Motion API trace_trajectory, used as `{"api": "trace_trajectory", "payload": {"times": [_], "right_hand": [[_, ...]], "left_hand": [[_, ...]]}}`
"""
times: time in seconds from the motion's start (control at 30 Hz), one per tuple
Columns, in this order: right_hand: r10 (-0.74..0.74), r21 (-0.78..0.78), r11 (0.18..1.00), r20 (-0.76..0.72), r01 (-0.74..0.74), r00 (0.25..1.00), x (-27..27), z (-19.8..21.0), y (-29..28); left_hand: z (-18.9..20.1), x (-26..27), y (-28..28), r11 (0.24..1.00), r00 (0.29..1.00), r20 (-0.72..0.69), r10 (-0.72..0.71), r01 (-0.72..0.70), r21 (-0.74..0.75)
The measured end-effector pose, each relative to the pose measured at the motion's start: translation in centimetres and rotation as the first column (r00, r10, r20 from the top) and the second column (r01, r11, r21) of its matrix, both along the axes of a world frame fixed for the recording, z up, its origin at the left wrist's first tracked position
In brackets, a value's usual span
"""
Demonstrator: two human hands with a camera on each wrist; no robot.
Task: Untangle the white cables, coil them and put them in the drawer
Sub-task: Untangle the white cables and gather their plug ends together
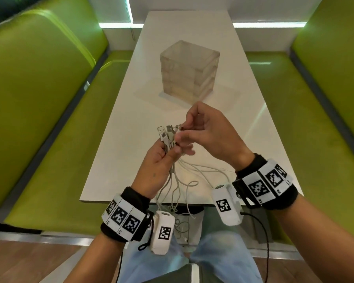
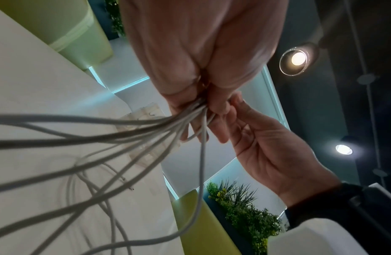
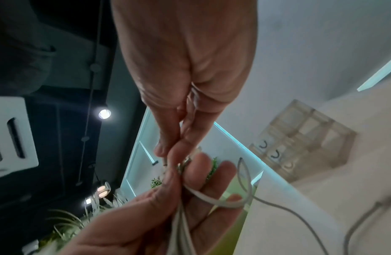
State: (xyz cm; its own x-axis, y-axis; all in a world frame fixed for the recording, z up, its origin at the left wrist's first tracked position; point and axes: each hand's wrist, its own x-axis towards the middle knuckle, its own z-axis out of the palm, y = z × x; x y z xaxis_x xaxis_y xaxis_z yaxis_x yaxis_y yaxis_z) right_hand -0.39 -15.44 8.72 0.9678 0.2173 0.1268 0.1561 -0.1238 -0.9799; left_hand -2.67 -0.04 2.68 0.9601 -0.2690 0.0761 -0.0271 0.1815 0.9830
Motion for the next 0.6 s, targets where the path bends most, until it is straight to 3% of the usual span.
{"api": "trace_trajectory", "payload": {"times": [0.1, 0.2, 0.3, 0.5, 0.6], "right_hand": [[0.016, -0.025, 1.0, -0.068, -0.018, 0.998, 0.3, -0.6, -0.8], [0.264, -0.263, 0.911, -0.221, -0.318, 0.939, 0.5, -1.9, -1.5], [0.419, -0.213, 0.844, -0.31, -0.491, 0.854, 0.2, -3.2, -1.0], [0.442, -0.59, 0.61, -0.301, -0.529, 0.845, 0.7, -6.1, -1.2], [0.385, -0.595, 0.646, -0.287, -0.478, 0.877, 0.8, -6.2, -2.2]], "left_hand": [[0.4, -0.2, 0.1, 0.996, 0.998, -0.011, 0.066, -0.066, -0.064], [0.9, -0.4, 0.4, 0.975, 0.992, -0.087, 0.087, -0.102, -0.198], [1.1, -0.5, 0.7, 0.952, 0.991, -0.121, 0.062, -0.095, -0.29], [1.6, 0.5, 3.0, 0.884, 0.967, -0.179, 0.183, -0.241, -0.4], [1.6, 1.4, 5.0, 0.841, 0.946, -0.194, 0.259, -0.32, -0.436]]}}
